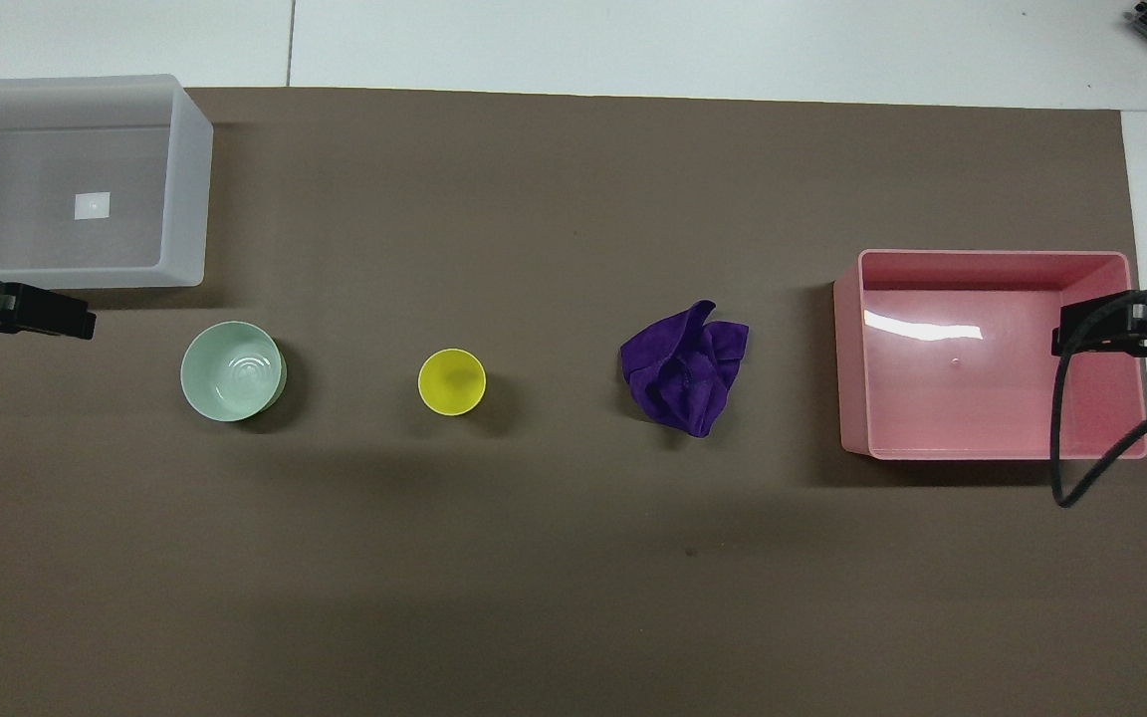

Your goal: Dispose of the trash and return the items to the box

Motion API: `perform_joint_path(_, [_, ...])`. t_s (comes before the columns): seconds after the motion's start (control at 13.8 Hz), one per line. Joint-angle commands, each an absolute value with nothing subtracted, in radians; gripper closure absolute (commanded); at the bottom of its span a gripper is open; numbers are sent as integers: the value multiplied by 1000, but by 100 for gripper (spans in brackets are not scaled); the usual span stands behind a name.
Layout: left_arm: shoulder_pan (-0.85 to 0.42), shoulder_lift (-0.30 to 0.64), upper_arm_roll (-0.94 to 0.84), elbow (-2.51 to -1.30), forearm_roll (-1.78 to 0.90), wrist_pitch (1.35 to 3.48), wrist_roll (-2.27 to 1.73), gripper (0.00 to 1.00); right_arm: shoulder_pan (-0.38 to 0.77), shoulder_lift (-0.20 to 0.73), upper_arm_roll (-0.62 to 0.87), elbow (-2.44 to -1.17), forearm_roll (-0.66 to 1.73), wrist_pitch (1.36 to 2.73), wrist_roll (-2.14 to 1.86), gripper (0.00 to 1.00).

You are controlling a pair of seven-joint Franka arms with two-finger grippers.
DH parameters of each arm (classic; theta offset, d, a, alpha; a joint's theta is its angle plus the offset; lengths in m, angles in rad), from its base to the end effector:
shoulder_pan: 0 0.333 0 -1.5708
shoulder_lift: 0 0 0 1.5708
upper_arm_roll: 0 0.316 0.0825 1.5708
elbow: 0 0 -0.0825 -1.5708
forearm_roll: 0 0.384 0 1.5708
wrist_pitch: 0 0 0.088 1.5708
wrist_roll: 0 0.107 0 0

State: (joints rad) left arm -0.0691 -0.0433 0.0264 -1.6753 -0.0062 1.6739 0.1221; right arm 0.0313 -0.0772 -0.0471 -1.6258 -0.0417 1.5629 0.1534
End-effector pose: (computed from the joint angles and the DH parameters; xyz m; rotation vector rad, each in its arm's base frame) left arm 0.5490 -0.0238 0.6079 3.1247 -0.2573 0.0661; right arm 0.5294 -0.0139 0.6397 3.0933 -0.2631 0.0261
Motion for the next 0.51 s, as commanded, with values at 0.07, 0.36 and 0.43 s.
perform_joint_path(0.07, [-66, -72, 28, -1794, 9, 1779, 103, 0, 14, -92, -43, -1641, -18, 1555, 124, 0])
perform_joint_path(0.36, [-58, -60, 28, -1951, 9, 1969, 101, 0, 14, -92, -43, -1641, -18, 1555, 124, 0])
perform_joint_path(0.43, [-40, -55, 28, -1997, 9, 2032, 101, 0, 14, -92, -43, -1641, -18, 1555, 126, 0])
